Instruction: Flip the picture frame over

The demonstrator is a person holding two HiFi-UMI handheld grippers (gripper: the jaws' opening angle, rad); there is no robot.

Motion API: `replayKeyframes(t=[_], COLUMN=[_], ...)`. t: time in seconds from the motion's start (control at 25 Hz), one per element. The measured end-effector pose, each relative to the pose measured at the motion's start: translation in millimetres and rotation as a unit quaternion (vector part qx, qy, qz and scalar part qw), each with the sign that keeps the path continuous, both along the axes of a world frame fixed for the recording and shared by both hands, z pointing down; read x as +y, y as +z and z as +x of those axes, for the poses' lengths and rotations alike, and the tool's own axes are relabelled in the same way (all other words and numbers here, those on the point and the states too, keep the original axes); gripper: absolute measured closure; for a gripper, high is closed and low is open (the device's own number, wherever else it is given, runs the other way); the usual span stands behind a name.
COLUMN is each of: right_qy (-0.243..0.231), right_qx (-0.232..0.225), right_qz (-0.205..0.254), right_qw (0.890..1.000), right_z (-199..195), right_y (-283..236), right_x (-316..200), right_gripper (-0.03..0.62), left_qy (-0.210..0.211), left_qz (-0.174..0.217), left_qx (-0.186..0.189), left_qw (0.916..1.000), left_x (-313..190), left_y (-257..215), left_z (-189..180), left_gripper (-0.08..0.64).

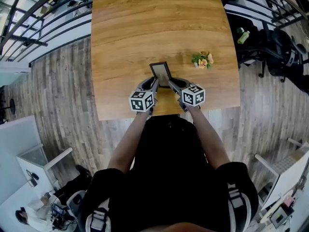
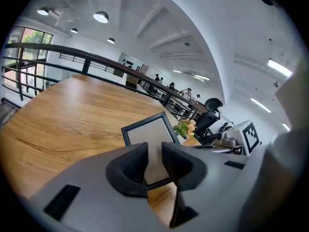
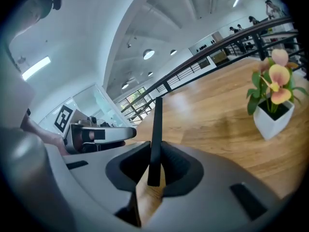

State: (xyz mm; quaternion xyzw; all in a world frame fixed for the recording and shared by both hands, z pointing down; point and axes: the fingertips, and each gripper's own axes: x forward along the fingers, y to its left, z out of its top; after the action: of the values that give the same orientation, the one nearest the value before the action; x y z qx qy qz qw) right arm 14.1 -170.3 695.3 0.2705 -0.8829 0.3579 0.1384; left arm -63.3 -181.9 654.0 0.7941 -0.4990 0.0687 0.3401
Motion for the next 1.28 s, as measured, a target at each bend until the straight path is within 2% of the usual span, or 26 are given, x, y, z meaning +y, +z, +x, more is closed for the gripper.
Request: replayKeyframes(t=[0.24,0.52,0.68,0.84,1.0,1.08,1.16,1.28], right_qy=[-0.004,-0.037,-0.053,-0.060,-0.061,-0.066,-0.075,-0.099], right_qx=[0.061,0.115,0.131,0.133,0.143,0.156,0.180,0.237], right_qz=[0.064,0.119,0.141,0.154,0.167,0.182,0.206,0.255], right_qw=[0.996,0.985,0.980,0.977,0.974,0.969,0.959,0.932], right_z=[-14.6,-25.8,-33.8,-41.1,-49.1,-53.7,-55.3,-53.0], right_y=[-5.2,-10.4,-15.1,-19.3,-20.7,-23.9,-28.1,-29.6], right_x=[-3.1,5.7,5.3,3.3,1.5,-0.9,-3.9,-7.3], right_gripper=[0.518,0.518,0.518,0.520,0.519,0.519,0.518,0.518], left_qy=[0.025,0.035,0.030,0.030,0.008,-0.014,-0.034,-0.044], left_qz=[-0.001,-0.011,-0.017,-0.037,-0.048,-0.055,-0.064,-0.075], left_qx=[0.044,0.075,0.094,0.094,0.106,0.125,0.144,0.161], left_qw=[0.9987,0.9965,0.9950,0.9945,0.9932,0.9905,0.9869,0.9831], left_x=[-7.4,-11.6,-16.3,-17.9,-21.8,-26.4,-30.7,-34.1], left_y=[-7.9,-9.9,-13.3,-7.6,-2.9,-2.6,-2.8,-2.7], left_z=[1.4,8.5,7.9,12.0,2.9,-3.9,-7.1,-7.7], left_gripper=[0.437,0.420,0.420,0.420,0.420,0.420,0.420,0.420])
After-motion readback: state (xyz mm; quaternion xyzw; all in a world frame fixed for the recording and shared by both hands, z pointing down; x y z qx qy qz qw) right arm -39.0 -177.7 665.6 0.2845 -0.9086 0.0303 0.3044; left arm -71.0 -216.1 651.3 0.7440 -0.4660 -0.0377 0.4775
